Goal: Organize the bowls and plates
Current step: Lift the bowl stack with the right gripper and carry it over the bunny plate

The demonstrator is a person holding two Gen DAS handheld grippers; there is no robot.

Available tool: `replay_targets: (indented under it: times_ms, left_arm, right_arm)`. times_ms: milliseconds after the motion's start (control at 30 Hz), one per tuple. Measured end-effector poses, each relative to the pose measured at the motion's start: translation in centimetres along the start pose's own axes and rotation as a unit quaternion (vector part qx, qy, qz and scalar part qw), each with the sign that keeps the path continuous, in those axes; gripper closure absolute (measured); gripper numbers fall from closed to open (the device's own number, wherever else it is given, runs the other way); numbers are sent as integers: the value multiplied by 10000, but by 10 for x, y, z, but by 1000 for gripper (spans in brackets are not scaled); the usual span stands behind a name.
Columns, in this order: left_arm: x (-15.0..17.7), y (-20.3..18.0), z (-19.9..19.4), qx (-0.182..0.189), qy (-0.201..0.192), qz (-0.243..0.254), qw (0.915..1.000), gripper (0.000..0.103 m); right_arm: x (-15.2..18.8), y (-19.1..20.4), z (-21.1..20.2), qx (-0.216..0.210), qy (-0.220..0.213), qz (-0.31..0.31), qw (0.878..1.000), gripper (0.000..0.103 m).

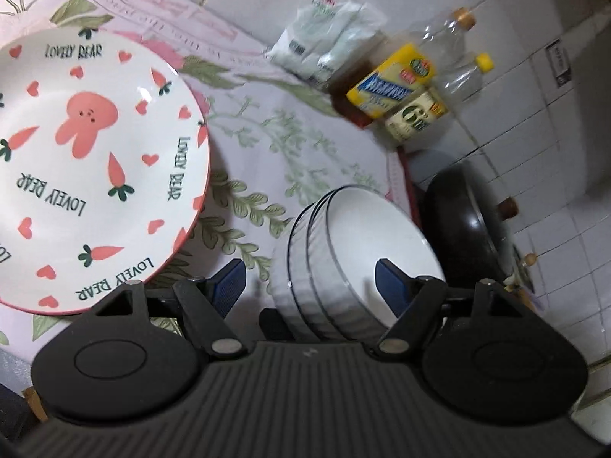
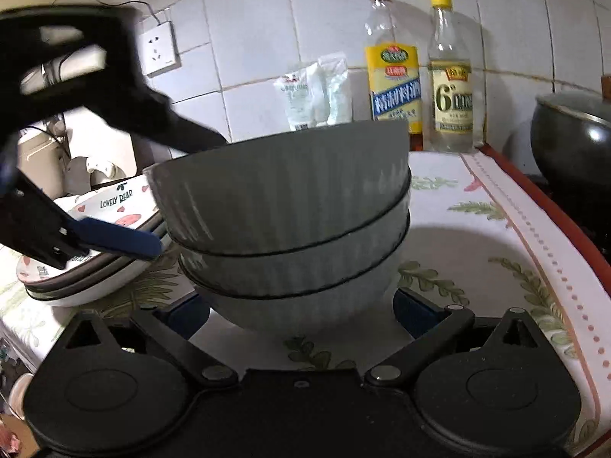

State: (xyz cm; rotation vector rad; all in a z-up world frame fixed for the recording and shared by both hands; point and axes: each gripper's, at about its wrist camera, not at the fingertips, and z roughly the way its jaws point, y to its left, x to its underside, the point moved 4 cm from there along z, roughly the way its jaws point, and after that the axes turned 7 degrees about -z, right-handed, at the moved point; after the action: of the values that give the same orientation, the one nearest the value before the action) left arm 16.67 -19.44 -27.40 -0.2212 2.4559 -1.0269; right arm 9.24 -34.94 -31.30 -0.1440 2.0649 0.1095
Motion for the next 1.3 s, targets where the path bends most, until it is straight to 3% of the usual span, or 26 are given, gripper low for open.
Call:
replay_targets:
  times_ms: [67, 233, 500, 733, 1033, 1300]
  left_arm:
    - [3, -2, 7, -116, 55, 137, 9998, 34]
    - [5, -6, 17, -130, 33, 283, 9995, 53]
    - [4, -4, 29, -463, 76, 348, 9983, 66]
    - [4, -3, 31, -452, 39, 353, 9983, 66]
    - [11, -9, 31, -587, -114, 755, 9954, 66]
    - [16, -17, 29, -691, -152, 1138, 9910, 66]
  right_arm:
    - [-1, 3, 0, 30, -139, -190, 9997, 0]
    - [-2, 4, 9, 21, -235, -357, 9991, 0]
    - [-1, 5, 12, 8, -350, -380, 9987, 0]
    - [-3, 5, 16, -27, -294, -344, 9990, 0]
    - [-6, 5, 18, -52, -109, -284, 9995, 0]
    - [-2, 6, 17, -35, -227, -203, 9995, 0]
